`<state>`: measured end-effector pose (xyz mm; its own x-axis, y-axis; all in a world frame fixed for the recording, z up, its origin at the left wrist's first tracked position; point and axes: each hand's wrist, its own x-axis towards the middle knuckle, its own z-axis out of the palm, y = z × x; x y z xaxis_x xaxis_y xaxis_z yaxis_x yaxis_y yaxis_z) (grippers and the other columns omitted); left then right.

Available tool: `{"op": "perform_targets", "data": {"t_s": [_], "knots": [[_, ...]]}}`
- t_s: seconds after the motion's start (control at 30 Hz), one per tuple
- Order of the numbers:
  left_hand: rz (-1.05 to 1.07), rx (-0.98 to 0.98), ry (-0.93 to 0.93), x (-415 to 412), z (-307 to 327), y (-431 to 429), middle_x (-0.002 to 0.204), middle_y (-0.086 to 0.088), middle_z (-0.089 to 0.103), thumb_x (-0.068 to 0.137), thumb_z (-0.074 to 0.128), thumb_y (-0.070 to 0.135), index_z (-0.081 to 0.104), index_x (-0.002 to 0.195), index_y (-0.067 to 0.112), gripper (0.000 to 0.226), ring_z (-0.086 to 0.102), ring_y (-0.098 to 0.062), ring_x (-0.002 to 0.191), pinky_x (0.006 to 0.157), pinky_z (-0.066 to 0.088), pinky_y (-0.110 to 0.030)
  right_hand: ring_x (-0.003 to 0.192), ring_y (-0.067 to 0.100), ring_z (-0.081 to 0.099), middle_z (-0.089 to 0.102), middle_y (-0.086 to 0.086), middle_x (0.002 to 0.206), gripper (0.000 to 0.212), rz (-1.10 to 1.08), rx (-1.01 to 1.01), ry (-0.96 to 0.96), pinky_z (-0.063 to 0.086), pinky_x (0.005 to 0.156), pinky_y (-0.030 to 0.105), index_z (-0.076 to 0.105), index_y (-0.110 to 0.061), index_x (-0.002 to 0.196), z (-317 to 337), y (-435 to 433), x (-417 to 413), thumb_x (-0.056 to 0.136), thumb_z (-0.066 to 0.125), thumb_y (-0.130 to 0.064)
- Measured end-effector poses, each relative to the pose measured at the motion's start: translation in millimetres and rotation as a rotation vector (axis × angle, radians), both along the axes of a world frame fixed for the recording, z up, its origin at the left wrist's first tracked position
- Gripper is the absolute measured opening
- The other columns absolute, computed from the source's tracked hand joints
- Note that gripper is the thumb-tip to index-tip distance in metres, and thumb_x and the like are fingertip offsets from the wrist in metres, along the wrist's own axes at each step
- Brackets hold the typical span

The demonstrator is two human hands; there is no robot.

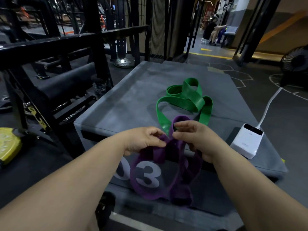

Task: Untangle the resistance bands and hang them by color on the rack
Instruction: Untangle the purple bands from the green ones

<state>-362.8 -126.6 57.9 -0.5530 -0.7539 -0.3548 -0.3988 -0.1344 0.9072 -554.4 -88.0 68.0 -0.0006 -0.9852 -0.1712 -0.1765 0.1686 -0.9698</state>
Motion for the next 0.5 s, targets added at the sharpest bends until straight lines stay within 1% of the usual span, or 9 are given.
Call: {"op": "perform_targets", "data": {"t_s": [0.07,0.1,0.17,0.23,0.27,0.33,0.37,0.43,0.5], "knots": [[-0.06,-0.028,-0.042,-1,1,4,0.118,0.009,0.059,0.09,0.064,0.013,0.051,0.132,0.019,0.044,0.056,-0.005,0.104,0.083,0.046,-0.011,0.041,0.001,0.039,0.053,-0.001,0.073,0.019,-0.04,-0.044,-0.069,0.027,0.037,0.015,0.065,-0.015,0.095,1,-3,0,0.081,0.073,-0.005],[-0.082,-0.029,-0.043,-2,-1,5,0.116,0.011,0.06,0.088,0.067,0.013,0.05,0.133,0.018,0.049,0.057,-0.004,0.105,0.086,0.045,-0.012,0.039,0.001,0.036,0.049,0.0,0.069,0.017,-0.044,-0.063,-0.103,0.026,0.036,0.015,0.063,-0.013,0.092,2,-3,2,0.083,0.071,-0.002],[-0.11,-0.027,-0.043,-6,-1,8,0.108,0.016,0.062,0.085,0.071,0.016,0.052,0.124,0.019,0.044,0.059,-0.003,0.103,0.093,0.045,-0.016,0.037,0.001,0.034,0.045,0.0,0.064,0.017,-0.052,-0.105,-0.153,0.026,0.035,0.014,0.061,-0.012,0.087,4,-3,8,0.084,0.067,0.003],[-0.135,-0.066,-0.068,-9,0,10,0.106,0.025,0.055,0.083,0.074,0.028,0.047,0.122,0.031,0.047,0.052,0.001,0.108,0.095,0.039,-0.015,0.038,0.001,0.034,0.043,0.0,0.062,0.02,-0.075,-0.146,-0.181,0.027,0.036,0.014,0.059,-0.013,0.083,6,-4,13,0.084,0.065,0.006],[-0.15,-0.093,-0.076,-9,0,10,0.108,0.026,0.057,0.08,0.076,0.036,0.051,0.124,0.033,0.051,0.051,0.002,0.112,0.097,0.037,-0.016,0.039,0.001,0.035,0.043,-0.001,0.062,0.022,-0.086,-0.167,-0.193,0.028,0.036,0.014,0.059,-0.014,0.081,6,-5,15,0.085,0.065,0.006],[-0.19,-0.177,-0.127,-11,1,10,0.117,0.022,0.061,0.069,0.078,0.052,0.06,0.114,0.039,0.051,0.054,0.0,0.116,0.103,0.039,-0.023,0.042,0.003,0.036,0.044,-0.003,0.061,0.024,-0.119,-0.202,-0.224,0.03,0.038,0.015,0.058,-0.016,0.079,8,-6,16,0.085,0.064,0.006],[-0.206,-0.242,-0.176,-11,0,10,0.119,0.021,0.062,0.068,0.077,0.055,0.062,0.11,0.038,0.047,0.055,-0.002,0.115,0.104,0.039,-0.025,0.042,0.004,0.036,0.044,-0.003,0.061,0.024,-0.131,-0.215,-0.247,0.03,0.038,0.015,0.058,-0.016,0.079,9,-7,16,0.086,0.063,0.006],[-0.205,-0.376,-0.285,-15,-1,8,0.114,0.015,0.062,0.077,0.073,0.05,0.065,0.105,0.031,0.035,0.057,-0.007,0.108,0.099,0.043,-0.024,0.039,0.002,0.035,0.043,-0.003,0.06,0.025,-0.141,-0.233,-0.289,0.028,0.037,0.014,0.056,-0.015,0.08,11,-8,16,0.087,0.06,0.008],[-0.182,-0.418,-0.312,-17,-2,5,0.112,0.004,0.066,0.087,0.065,0.042,0.066,0.106,0.024,0.027,0.061,-0.016,0.105,0.097,0.046,-0.032,0.037,0.001,0.035,0.043,0.0,0.061,0.024,-0.145,-0.237,-0.296,0.029,0.036,0.013,0.054,-0.013,0.081,12,-8,18,0.088,0.058,0.009]]}}
